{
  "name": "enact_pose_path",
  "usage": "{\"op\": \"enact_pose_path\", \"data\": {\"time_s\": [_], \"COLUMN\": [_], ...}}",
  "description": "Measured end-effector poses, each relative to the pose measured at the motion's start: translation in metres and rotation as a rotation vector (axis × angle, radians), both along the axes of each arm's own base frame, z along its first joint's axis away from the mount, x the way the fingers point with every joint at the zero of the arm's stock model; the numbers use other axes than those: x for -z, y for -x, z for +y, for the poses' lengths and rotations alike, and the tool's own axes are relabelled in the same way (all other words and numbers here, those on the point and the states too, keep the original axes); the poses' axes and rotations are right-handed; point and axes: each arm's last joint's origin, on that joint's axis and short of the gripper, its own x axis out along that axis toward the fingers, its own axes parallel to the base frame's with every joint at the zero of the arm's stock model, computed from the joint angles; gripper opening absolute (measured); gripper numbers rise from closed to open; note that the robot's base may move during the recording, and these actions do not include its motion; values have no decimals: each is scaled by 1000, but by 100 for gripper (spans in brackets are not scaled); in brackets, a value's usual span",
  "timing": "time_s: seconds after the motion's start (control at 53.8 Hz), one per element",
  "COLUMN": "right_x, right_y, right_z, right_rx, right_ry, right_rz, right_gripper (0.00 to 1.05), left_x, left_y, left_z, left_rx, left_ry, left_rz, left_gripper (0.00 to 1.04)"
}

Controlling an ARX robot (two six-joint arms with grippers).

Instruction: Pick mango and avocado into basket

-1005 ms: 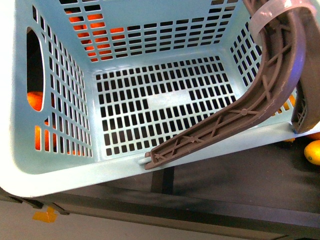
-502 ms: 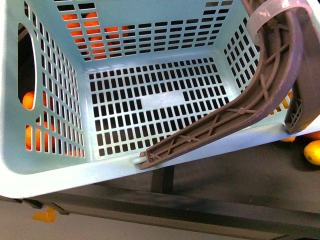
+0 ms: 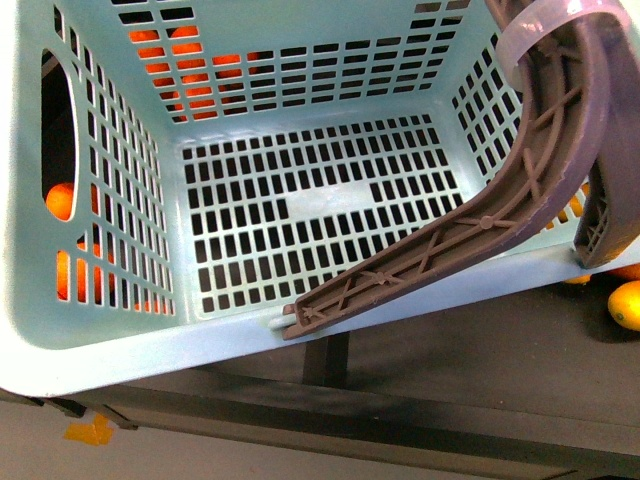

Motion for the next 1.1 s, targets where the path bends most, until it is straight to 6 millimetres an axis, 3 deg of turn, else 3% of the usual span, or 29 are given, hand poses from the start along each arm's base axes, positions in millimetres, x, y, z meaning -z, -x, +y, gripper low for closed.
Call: {"op": "enact_pose_path", "data": {"time_s": [0.223, 0.54, 0.595, 0.893, 1.098], "right_x": [9, 24, 27, 25, 12], "right_y": [-4, -4, -4, 1, 8], "right_z": [51, 90, 92, 98, 92], "right_rx": [-102, -186, -179, -143, -85], "right_ry": [-23, -17, -14, -12, -19], "right_rz": [34, 95, 105, 108, 68], "right_gripper": [59, 59, 60, 98, 96], "left_x": [0, 0, 0, 0, 1], "left_y": [0, 0, 0, 0, 0], "left_z": [0, 0, 0, 0, 0], "left_rx": [0, 1, 1, -2, -7], "left_ry": [0, 1, 1, -1, -1], "left_rz": [0, 1, 1, -1, 7], "left_gripper": [28, 28, 28, 28, 28]}}
